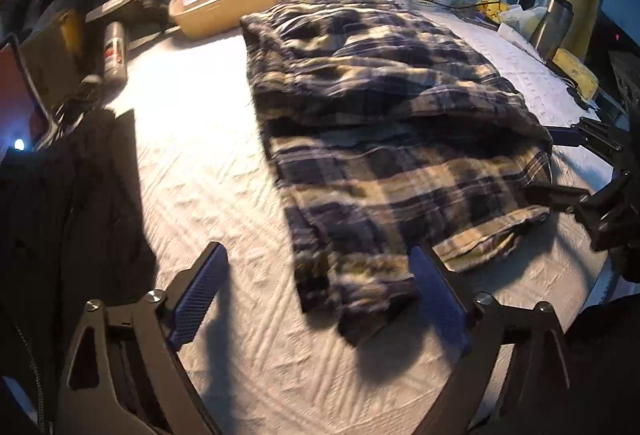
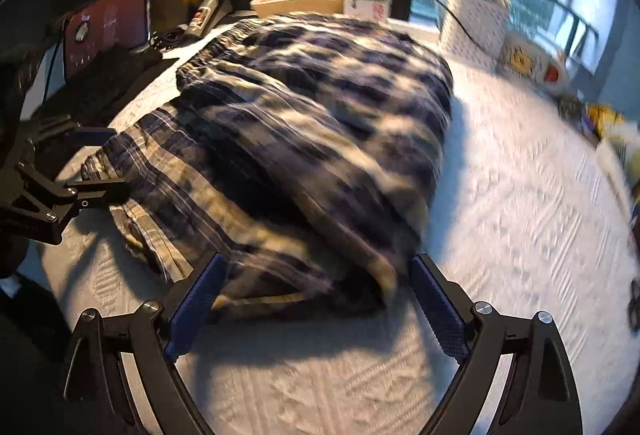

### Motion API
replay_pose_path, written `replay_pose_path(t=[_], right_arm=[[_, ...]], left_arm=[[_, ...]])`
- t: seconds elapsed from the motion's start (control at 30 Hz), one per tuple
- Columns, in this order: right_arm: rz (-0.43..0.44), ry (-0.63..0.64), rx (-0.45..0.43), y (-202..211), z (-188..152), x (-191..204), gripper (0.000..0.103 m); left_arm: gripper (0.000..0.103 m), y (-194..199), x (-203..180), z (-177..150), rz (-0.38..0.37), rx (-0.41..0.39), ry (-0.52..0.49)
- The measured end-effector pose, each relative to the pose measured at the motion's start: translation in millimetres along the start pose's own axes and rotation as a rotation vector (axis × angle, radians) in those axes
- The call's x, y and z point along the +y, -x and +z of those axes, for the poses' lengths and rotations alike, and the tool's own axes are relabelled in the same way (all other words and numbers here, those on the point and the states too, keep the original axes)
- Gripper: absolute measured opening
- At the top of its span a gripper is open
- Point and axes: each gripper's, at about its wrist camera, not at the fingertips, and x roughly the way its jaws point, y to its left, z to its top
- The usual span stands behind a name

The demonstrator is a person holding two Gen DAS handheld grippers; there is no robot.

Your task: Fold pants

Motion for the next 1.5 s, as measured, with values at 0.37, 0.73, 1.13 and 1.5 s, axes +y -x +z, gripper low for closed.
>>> replay_pose_path(t=[0.37,0.73,1.13,1.5], right_arm=[[-0.023,-0.164,-0.029,39.2,-13.4,-56.4,0.094],[-0.067,-0.240,-0.115,40.1,39.6,-101.2,0.094],[0.024,-0.237,-0.158,-13.6,104.1,-119.1,0.094],[0.102,-0.247,-0.111,-62.4,127.3,-131.1,0.083]], left_arm=[[0.093,19.4,50.0,29.6,0.072,-0.050,0.133],[0.093,2.3,50.2,105.5,0.046,-0.193,0.070],[0.066,-71.2,75.8,150.5,-0.113,-0.132,0.124],[0.063,-101.5,70.1,160.7,-0.198,-0.063,0.105]])
